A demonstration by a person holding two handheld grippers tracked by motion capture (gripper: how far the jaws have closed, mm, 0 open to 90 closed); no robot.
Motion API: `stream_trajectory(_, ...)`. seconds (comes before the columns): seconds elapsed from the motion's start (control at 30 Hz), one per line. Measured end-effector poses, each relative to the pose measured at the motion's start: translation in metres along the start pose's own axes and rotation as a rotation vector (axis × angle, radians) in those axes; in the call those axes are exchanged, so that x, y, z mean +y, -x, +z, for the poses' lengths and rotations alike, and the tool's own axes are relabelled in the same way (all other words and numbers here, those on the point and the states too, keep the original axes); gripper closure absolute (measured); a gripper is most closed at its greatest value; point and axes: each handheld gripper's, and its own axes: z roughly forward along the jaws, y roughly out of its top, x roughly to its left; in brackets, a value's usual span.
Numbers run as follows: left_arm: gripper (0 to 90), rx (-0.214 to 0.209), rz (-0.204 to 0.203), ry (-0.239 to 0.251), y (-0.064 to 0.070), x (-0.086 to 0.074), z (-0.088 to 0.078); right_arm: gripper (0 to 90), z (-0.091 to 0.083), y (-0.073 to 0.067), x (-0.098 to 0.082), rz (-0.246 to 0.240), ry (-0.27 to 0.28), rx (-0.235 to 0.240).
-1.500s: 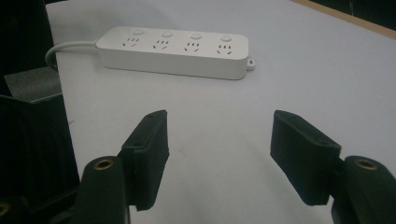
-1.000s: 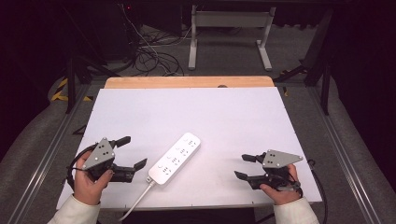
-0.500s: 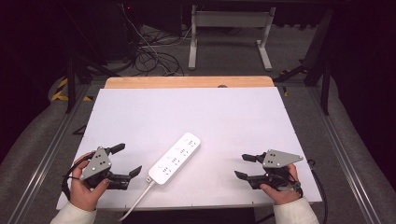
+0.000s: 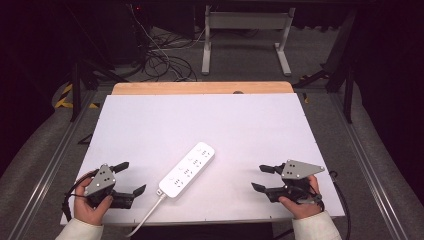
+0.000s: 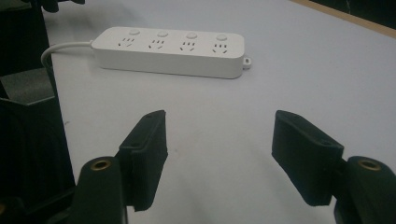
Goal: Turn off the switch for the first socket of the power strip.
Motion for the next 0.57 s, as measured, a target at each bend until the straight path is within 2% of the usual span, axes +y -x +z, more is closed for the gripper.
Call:
stream_trajectory(0.37, 5.1, 0.017, -0.046, 0.002, 0.0066, 0.0074, -0.002, 36.5, 0.0007, 0.0016, -0.0008, 0.011, -0.002, -0.002)
stream_trajectory(0.57, 4.8, 0.031, -0.032, 0.027, 0.0064, 0.0079, -0.0051, 36.5, 0.0009, 0.0018, -0.0011, 0.012, -0.005, -0.004)
